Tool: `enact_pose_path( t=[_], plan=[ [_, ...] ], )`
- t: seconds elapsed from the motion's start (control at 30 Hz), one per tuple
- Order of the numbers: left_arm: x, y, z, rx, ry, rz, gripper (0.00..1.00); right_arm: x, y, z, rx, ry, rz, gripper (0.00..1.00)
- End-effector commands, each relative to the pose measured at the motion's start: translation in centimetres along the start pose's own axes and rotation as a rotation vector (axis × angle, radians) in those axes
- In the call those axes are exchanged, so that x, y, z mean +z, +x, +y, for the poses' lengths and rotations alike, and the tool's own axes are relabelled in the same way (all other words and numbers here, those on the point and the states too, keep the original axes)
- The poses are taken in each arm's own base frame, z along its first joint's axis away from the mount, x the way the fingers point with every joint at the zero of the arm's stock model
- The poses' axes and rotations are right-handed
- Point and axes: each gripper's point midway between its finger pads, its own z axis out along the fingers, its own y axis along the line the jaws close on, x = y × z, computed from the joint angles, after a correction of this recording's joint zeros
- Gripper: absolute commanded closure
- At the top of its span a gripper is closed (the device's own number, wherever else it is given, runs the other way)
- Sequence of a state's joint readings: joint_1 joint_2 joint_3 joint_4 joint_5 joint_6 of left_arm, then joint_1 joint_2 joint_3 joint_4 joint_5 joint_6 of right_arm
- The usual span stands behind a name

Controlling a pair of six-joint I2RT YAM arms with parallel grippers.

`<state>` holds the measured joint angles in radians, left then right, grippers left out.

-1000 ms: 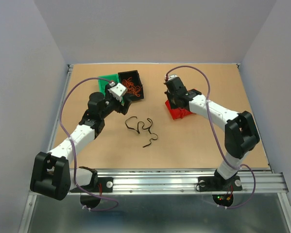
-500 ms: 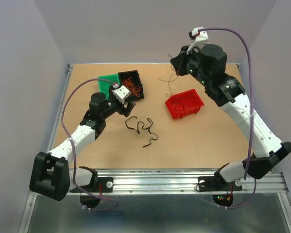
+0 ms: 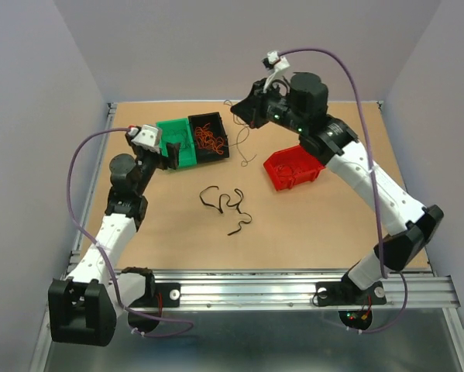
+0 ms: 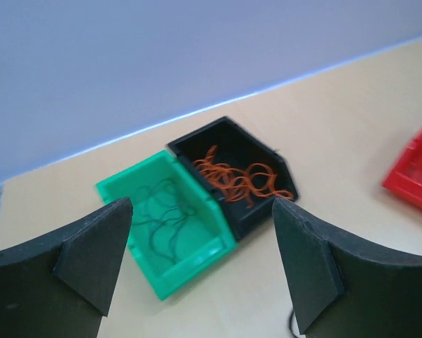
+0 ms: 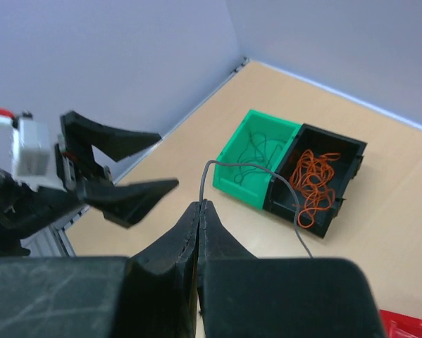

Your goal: Untangle the cables

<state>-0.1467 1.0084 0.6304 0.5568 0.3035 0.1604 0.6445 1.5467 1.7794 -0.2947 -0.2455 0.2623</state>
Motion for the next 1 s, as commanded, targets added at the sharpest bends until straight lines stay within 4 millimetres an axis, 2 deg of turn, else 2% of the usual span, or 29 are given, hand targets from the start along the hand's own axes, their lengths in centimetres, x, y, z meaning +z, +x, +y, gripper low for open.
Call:
enact_pose_path(
  t=[0.0, 0.07, 0.1, 0.13, 0.17, 0.2, 0.23, 0.3, 0.33, 0.37, 0.4, 0.43, 0.5, 0.57, 0.6, 0.77, 0.97],
  plan=[
    [-0.8, -2.9, 6.8, -0.122, -0.287, -0.096, 0.12, 3.8, 1.7, 1.2, 0.003, -0.047, 0.002, 0.99],
    [-1.5, -2.9, 9.4, -0.190, -0.374, -0.108, 0.14, 5.3, 1.7, 2.1, 0.004, -0.055, -0.008, 0.99],
    [-2.2, -2.7, 11.3, -0.208, -0.424, -0.112, 0.15, 7.1, 3.0, 1.8, 0.010, -0.052, 0.016, 0.99],
    [-2.6, -2.6, 12.4, -0.228, -0.448, -0.114, 0.15, 8.1, 3.4, 1.8, 0.012, -0.052, 0.022, 0.99],
    [-2.7, -2.5, 13.1, -0.266, -0.458, -0.112, 0.16, 9.0, 3.8, 2.1, 0.021, -0.054, 0.026, 0.99],
    [-2.8, -2.4, 13.5, -0.274, -0.453, -0.110, 0.16, 9.5, 2.5, 2.6, 0.020, -0.067, -0.005, 0.99],
    [-3.2, -2.1, 14.9, -0.283, -0.487, -0.105, 0.17, 11.4, 4.4, 1.8, 0.031, -0.057, 0.027, 0.99],
    [-3.4, -1.8, 15.7, -0.299, -0.499, -0.101, 0.18, 13.3, 5.0, 1.5, 0.057, -0.058, 0.028, 0.99],
    [-3.3, -1.6, 16.0, -0.305, -0.507, -0.097, 0.18, 13.7, 3.3, 2.1, 0.058, -0.076, -0.011, 0.99],
    [-3.4, -1.4, 16.4, -0.307, -0.515, -0.095, 0.18, 15.6, 5.6, 1.5, 0.082, -0.084, 0.027, 0.99],
    [-3.4, -1.3, 16.6, -0.310, -0.520, -0.094, 0.18, 16.3, 5.9, 1.6, 0.093, -0.097, 0.029, 0.99],
    [-3.3, -1.1, 16.8, -0.312, -0.522, -0.089, 0.18, 16.5, 4.0, 2.4, 0.096, -0.122, -0.014, 1.00],
    [-3.2, -0.9, 16.9, -0.311, -0.520, -0.083, 0.18, 18.5, 5.9, 2.1, 0.131, -0.145, 0.010, 0.99],
    [-3.1, -0.7, 16.9, -0.312, -0.519, -0.078, 0.18, 19.2, 4.7, 2.7, 0.146, -0.177, -0.035, 0.99],
    [-3.1, -0.8, 16.9, -0.311, -0.518, -0.080, 0.18, 20.0, 5.7, 2.5, 0.152, -0.179, -0.031, 1.00],
    [-3.1, -1.0, 16.6, -0.296, -0.501, -0.085, 0.17, 21.0, 5.2, 2.3, 0.162, -0.193, -0.101, 0.99],
    [-2.7, -1.0, 15.8, -0.283, -0.450, -0.082, 0.13, 20.5, 2.8, 3.8, 0.163, -0.279, -0.201, 1.00]
  ],
)
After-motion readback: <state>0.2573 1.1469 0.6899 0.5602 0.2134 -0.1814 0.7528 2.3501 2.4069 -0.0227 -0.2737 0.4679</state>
